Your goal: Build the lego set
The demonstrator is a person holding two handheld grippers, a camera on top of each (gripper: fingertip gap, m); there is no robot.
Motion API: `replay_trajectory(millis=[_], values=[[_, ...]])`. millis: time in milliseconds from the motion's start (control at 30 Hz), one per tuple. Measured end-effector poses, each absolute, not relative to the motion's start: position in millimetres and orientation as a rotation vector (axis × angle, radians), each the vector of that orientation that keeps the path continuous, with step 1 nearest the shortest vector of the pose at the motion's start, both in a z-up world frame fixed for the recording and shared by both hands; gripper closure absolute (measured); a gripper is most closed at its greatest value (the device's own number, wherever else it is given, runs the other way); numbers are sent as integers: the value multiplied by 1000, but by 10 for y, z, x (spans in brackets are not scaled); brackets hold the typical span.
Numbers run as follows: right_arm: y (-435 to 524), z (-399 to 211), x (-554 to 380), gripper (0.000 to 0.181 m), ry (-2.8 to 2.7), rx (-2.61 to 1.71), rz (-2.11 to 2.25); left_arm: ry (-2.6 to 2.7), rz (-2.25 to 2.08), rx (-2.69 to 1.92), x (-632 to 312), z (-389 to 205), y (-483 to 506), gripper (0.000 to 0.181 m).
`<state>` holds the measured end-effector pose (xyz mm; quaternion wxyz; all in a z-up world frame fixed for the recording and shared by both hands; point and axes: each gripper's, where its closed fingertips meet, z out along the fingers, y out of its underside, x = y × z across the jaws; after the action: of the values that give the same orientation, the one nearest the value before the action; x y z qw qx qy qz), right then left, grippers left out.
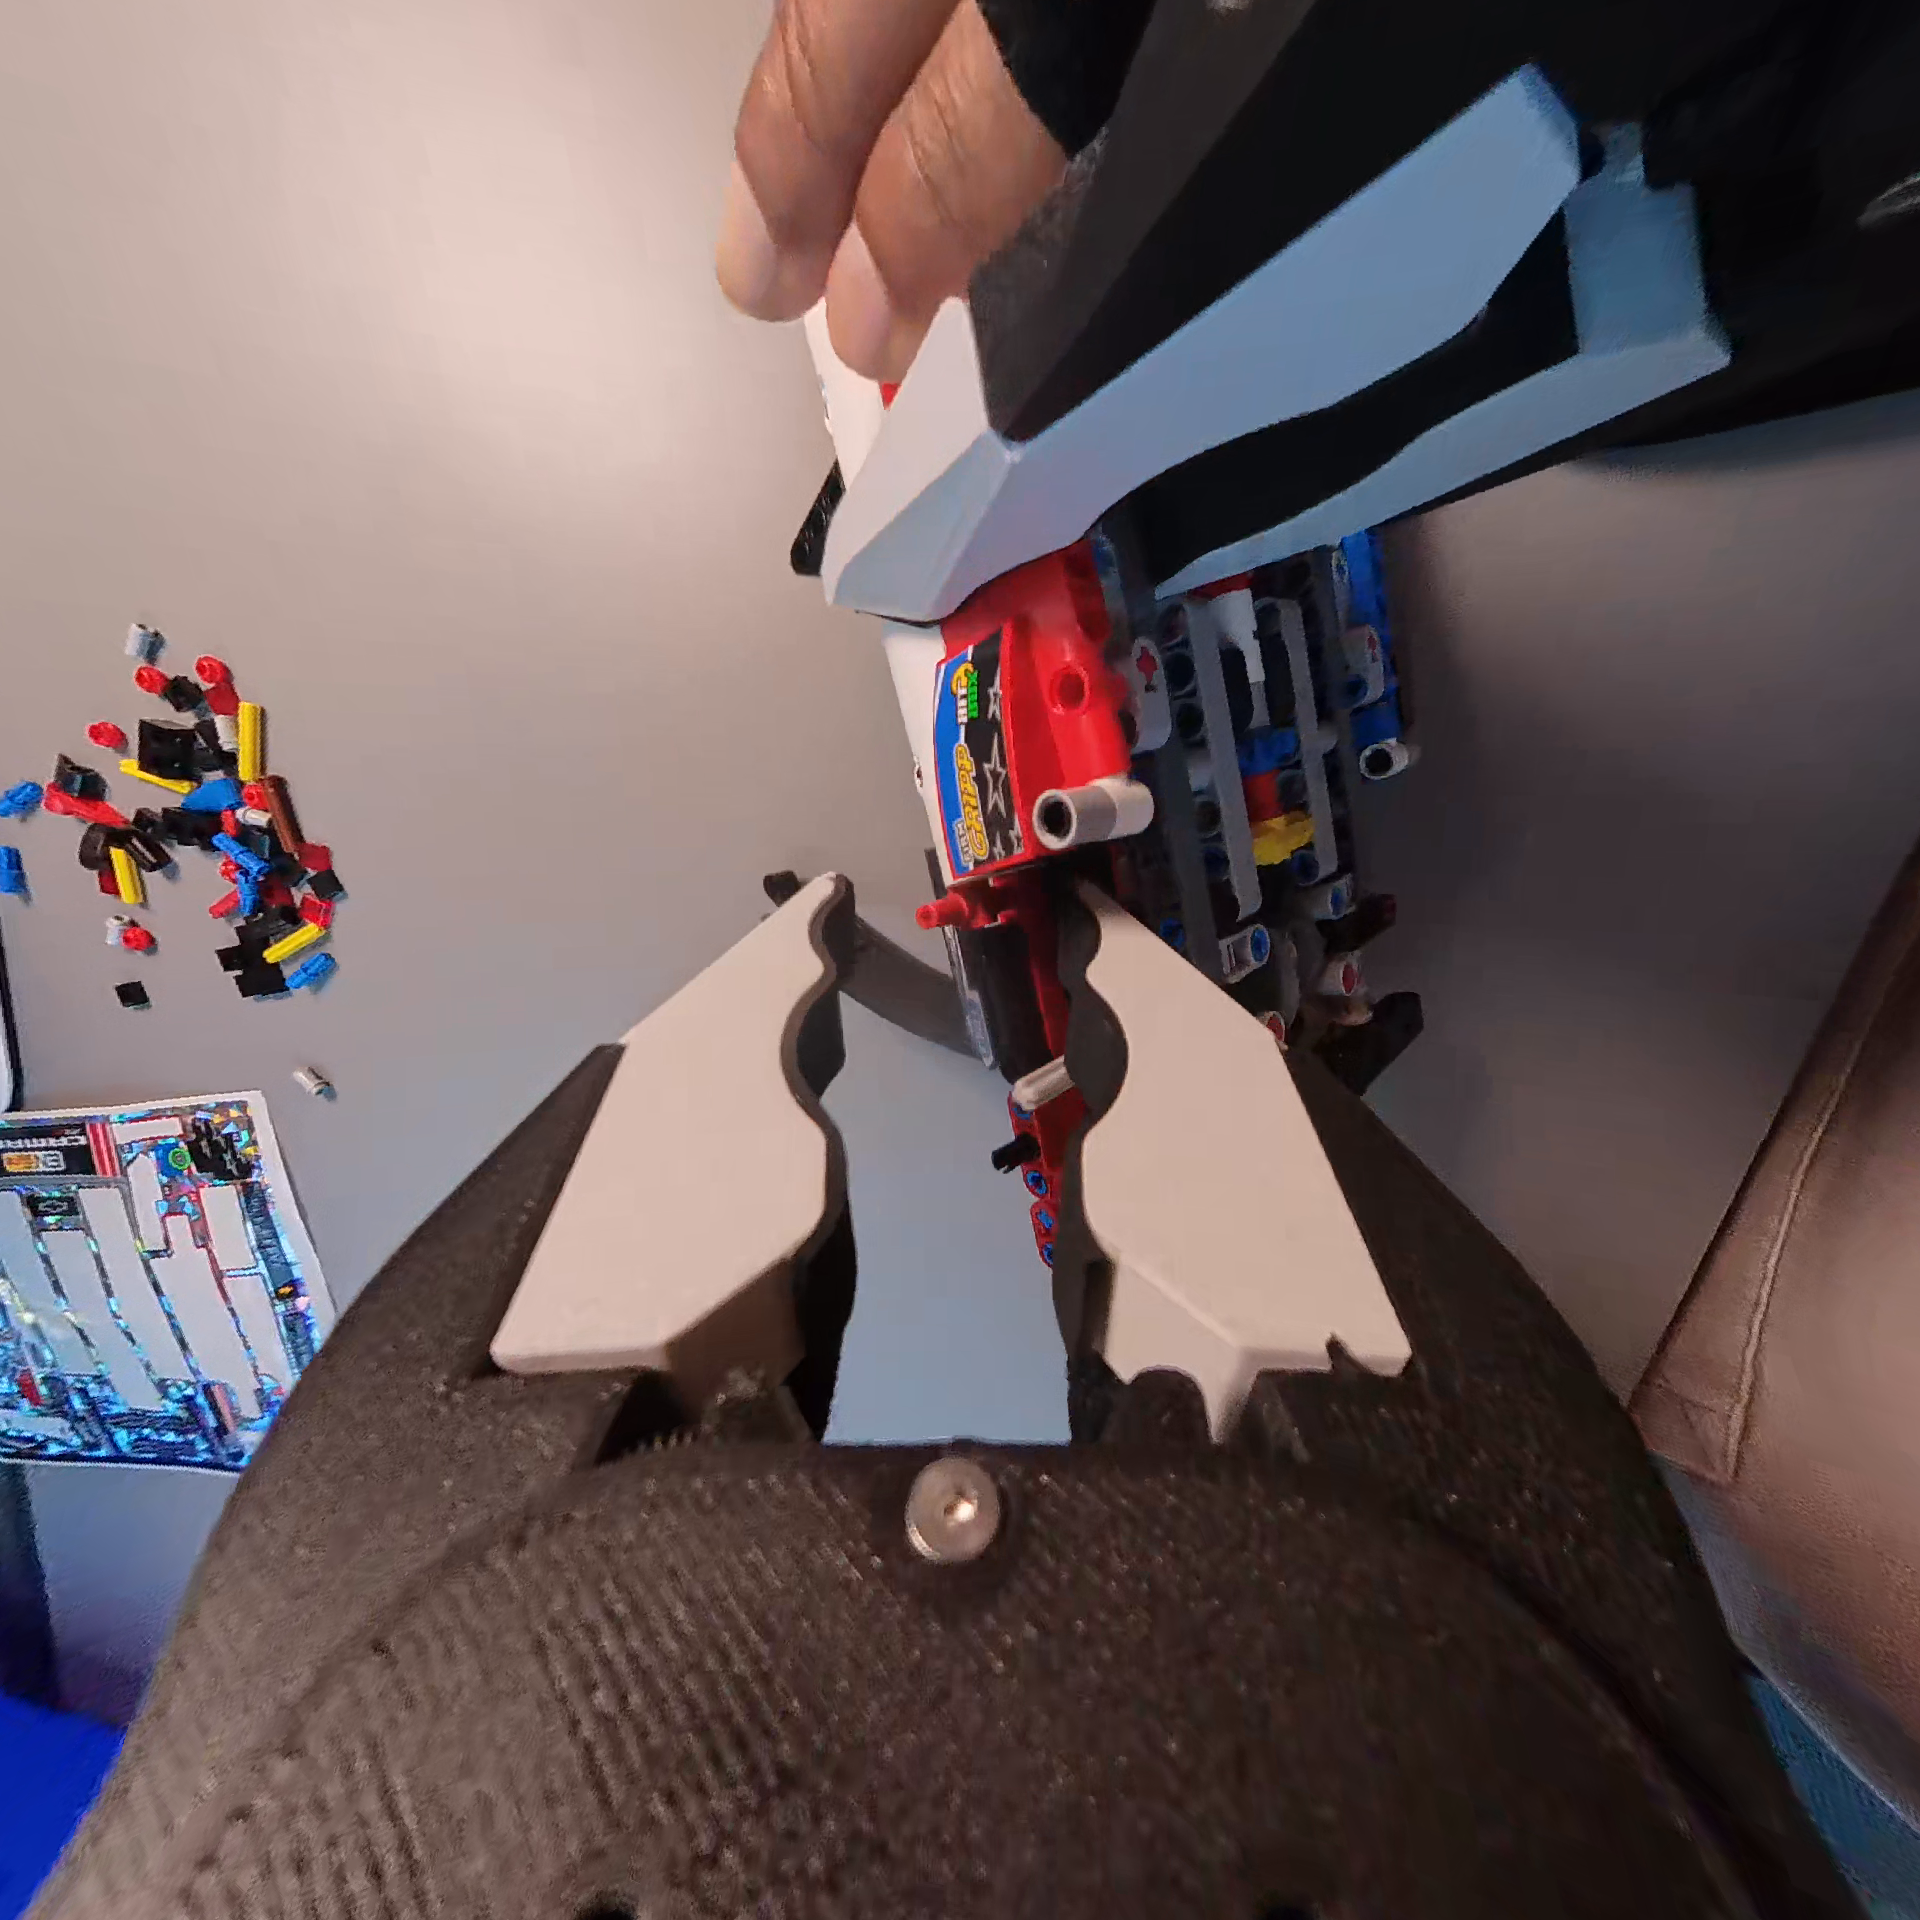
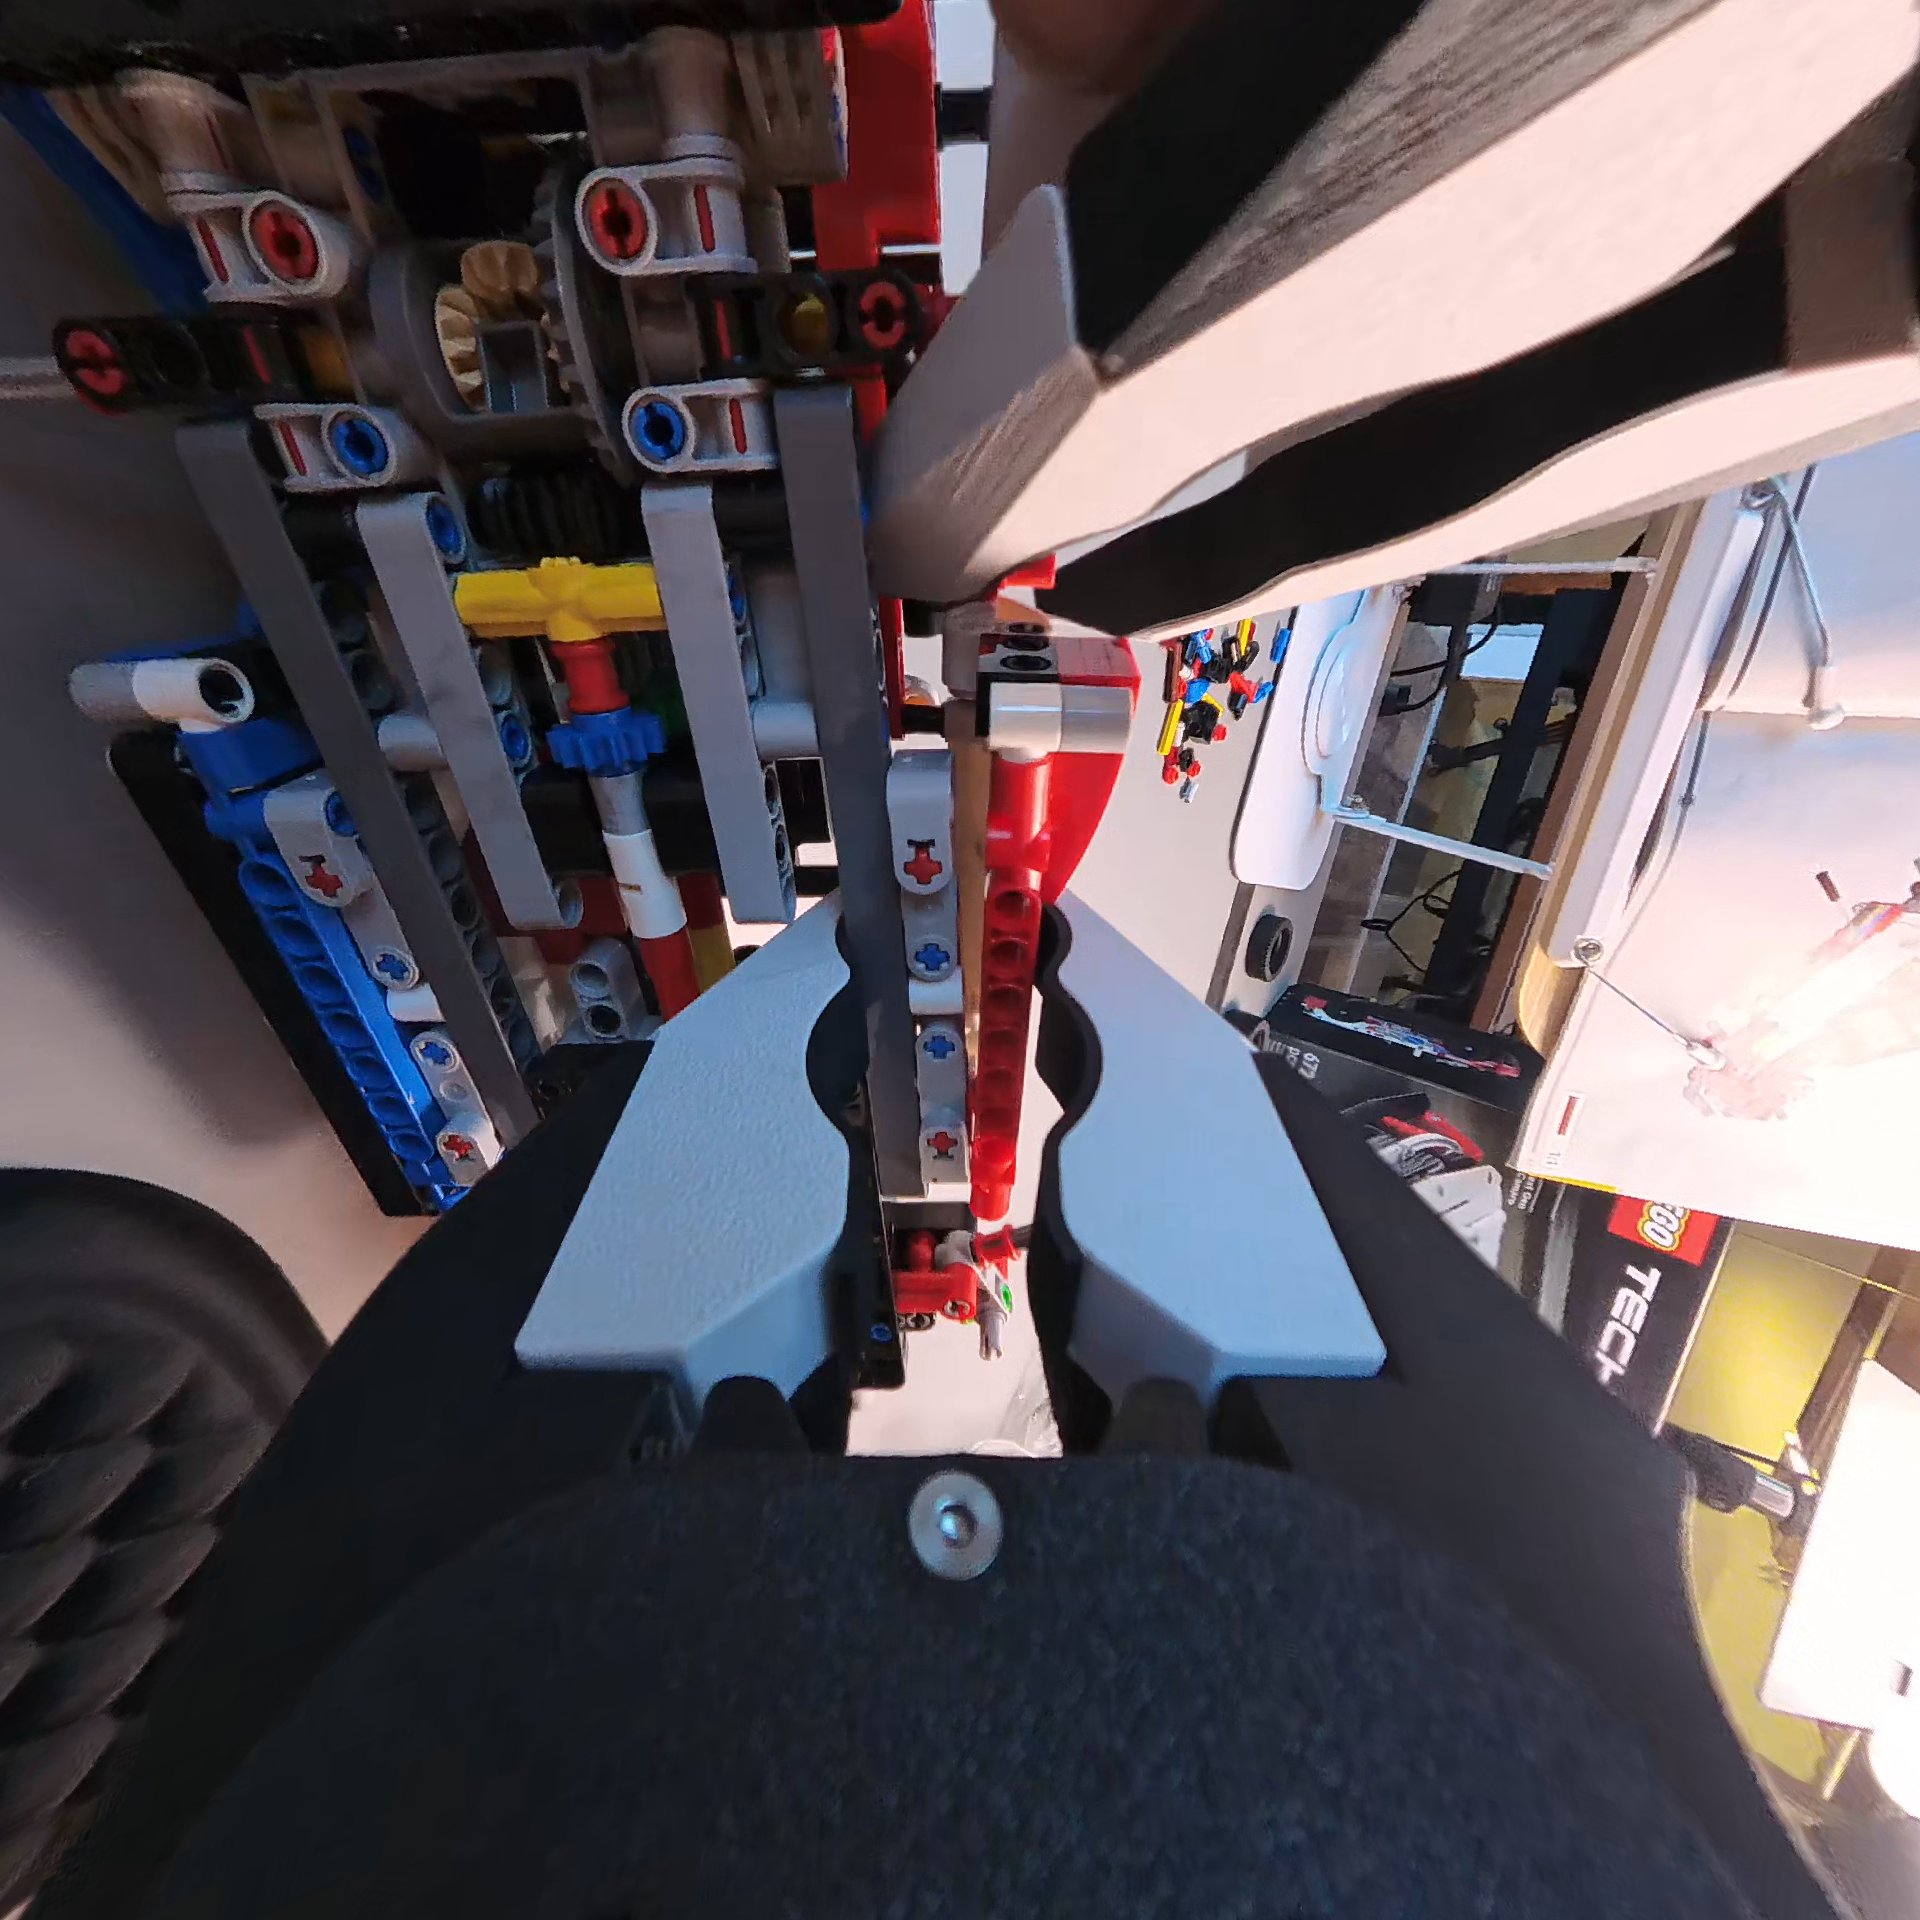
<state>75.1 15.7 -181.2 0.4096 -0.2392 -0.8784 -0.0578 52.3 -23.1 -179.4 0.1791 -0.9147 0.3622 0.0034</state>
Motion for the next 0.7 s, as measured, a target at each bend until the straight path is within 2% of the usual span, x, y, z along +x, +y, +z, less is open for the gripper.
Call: replay_trajectory(millis=[300, 700], values=[[134, -1811, 750, 156, -2202, -609, -141, 1152, 148, -2557, 546, -1793, -277, 159], [138, -1811, 737, 156, -2204, -544, -153, 1075, 30, -2532, 570, -1775, -274, 165]])
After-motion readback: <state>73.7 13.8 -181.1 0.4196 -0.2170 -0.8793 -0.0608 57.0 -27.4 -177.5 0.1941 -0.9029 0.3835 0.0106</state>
